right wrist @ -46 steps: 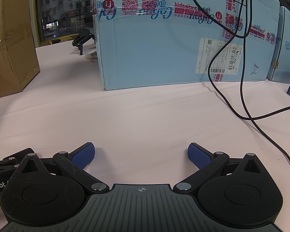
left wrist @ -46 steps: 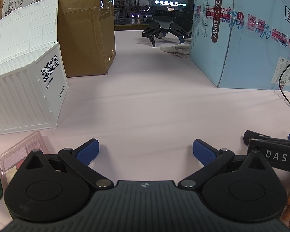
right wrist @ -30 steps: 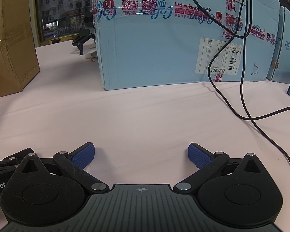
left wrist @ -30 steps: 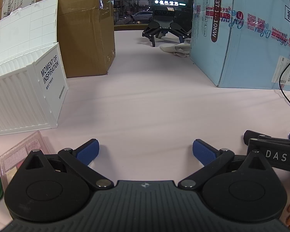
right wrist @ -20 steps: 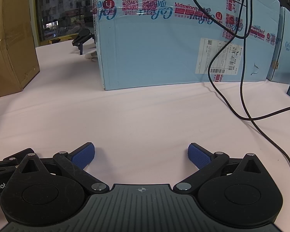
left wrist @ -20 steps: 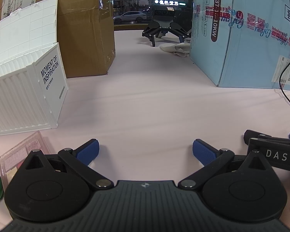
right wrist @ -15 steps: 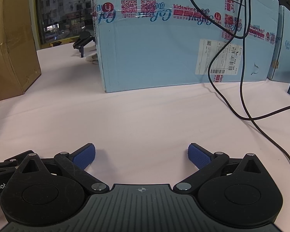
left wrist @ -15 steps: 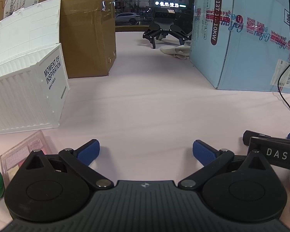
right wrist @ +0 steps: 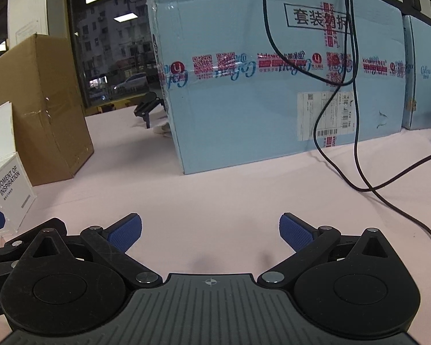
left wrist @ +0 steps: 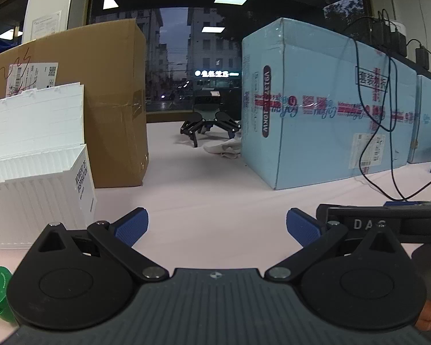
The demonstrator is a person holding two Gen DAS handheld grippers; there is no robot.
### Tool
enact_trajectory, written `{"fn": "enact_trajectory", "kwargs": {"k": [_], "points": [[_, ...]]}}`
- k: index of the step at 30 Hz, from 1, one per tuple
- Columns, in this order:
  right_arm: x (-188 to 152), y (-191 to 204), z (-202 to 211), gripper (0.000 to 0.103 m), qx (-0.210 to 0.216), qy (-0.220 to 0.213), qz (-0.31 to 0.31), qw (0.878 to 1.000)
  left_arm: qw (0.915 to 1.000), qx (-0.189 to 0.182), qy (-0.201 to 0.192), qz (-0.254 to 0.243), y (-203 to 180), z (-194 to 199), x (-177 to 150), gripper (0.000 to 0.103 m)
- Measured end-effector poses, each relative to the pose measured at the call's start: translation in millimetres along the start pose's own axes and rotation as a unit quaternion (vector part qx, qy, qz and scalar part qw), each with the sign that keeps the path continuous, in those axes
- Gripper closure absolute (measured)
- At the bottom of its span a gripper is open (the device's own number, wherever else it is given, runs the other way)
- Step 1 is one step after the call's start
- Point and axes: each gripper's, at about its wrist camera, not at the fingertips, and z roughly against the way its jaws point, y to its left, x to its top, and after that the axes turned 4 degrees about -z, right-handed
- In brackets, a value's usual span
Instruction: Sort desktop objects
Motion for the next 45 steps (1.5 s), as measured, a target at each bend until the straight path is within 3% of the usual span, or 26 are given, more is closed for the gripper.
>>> {"fn": "enact_trajectory", "kwargs": {"k": [5,8,17,21,27,33,41,45], "points": [[-1.0,7.5,11.7,0.0,0.04,-0.013,0.006,0.999,0.9996,-0.005,0.019,-0.021,8.6,17.0,2.0,0.0],[-3.6,14.5,16.4,0.0,0.067,-0.013,0.015,0.998,0.9993,0.014,0.027,-0.019,21.1,30.0,2.7,0.0],[-14.0,32.7,22.9,0.0,0.104,-0.009,0.035,0.994,0.9984,0.043,0.005,-0.036,75.2,72.2,-4.1,0.0],[-21.7,54.5,29.3,0.0,0.123,-0.009,0.074,0.99,0.9969,0.066,-0.001,-0.044,101.4,88.9,-6.4,0.0],[-39.4,106.1,38.9,0.0,0.171,0.016,0.138,0.975,0.9934,0.109,-0.002,-0.036,143.1,101.3,-6.7,0.0],[-48.8,153.6,47.3,0.0,0.214,0.025,0.166,0.962,0.9893,0.144,0.02,0.004,187.2,104.9,-12.2,0.0],[-60.9,210.1,51.8,0.001,0.269,0.04,0.202,0.941,0.9847,0.145,0.04,0.089,238.1,98.9,-25.8,0.006],[-67.2,235.5,48.6,0.002,0.294,0.06,0.226,0.927,0.9828,0.153,0.049,0.09,238.4,94.1,-33.9,0.006]]}}
